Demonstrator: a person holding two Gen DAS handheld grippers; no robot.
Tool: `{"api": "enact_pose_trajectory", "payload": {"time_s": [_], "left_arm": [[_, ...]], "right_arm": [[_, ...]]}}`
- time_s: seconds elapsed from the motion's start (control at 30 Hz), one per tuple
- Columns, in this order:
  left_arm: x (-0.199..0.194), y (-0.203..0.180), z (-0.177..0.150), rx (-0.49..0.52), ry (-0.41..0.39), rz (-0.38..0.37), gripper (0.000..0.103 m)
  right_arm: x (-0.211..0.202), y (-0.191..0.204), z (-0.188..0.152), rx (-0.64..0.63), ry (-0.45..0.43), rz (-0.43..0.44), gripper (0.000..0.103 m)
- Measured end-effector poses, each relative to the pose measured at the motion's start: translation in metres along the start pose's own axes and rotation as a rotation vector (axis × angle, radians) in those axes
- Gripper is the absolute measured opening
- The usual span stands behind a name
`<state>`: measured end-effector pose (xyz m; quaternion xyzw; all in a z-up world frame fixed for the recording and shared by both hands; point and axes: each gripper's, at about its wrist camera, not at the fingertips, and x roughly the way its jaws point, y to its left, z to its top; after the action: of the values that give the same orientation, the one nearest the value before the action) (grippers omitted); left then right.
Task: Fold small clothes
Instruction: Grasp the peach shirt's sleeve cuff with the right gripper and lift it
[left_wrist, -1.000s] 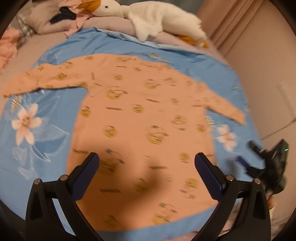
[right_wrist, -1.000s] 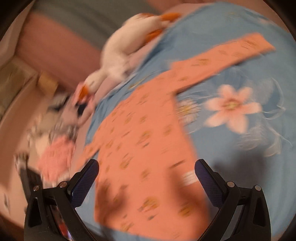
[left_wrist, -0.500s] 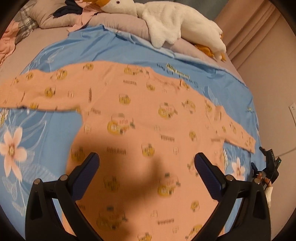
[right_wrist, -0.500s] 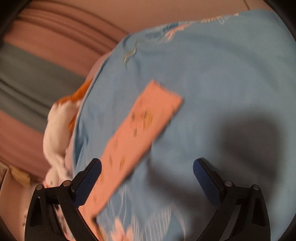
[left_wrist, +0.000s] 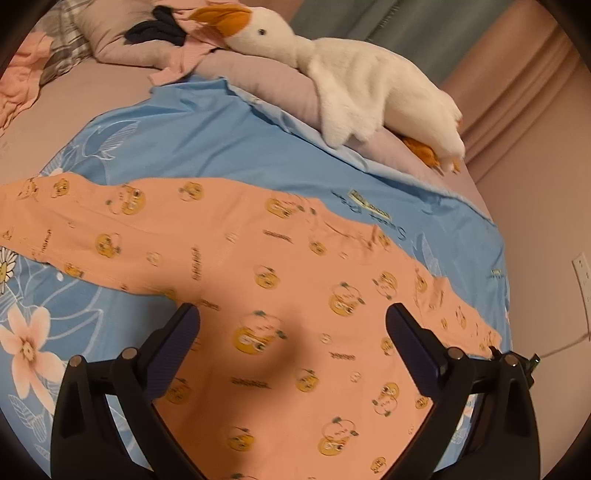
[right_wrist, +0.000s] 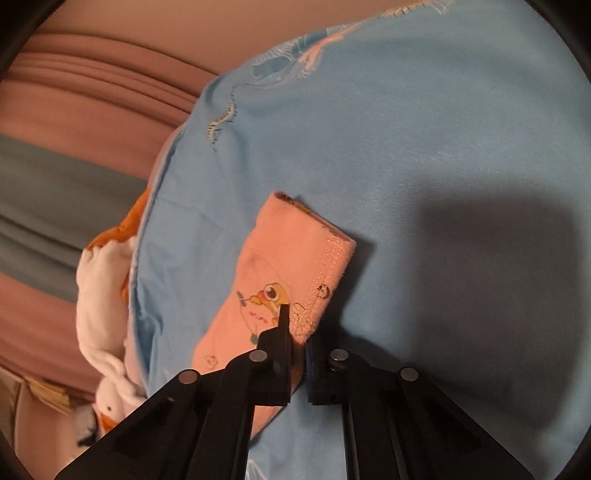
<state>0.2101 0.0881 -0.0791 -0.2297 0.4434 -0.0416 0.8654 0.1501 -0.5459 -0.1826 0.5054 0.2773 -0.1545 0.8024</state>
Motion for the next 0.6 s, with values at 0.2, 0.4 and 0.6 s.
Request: {"api": "enact_pose_trajectory", "payload": {"time_s": [0.2, 0.4, 0.6], "left_arm": [[-0.018, 0.041, 0.010, -0.055, -0.025, 0.048, 0.100], [-0.047, 0.087, 0.011, -0.117, -0.062, 0.052, 0.101], [-0.057, 0.131, 0.005, -0.174, -0.050, 0.047, 0.101]], "right_arm": [[-0.027, 0.122, -0.045, -0.439, 0.007, 0.018, 0.005], [-0.034, 0.251, -0.143, -0.830, 0.033, 0.089, 0.005], [-0.015, 0.337, -0.304, -1.252, 0.013, 0.073, 0.005]]}}
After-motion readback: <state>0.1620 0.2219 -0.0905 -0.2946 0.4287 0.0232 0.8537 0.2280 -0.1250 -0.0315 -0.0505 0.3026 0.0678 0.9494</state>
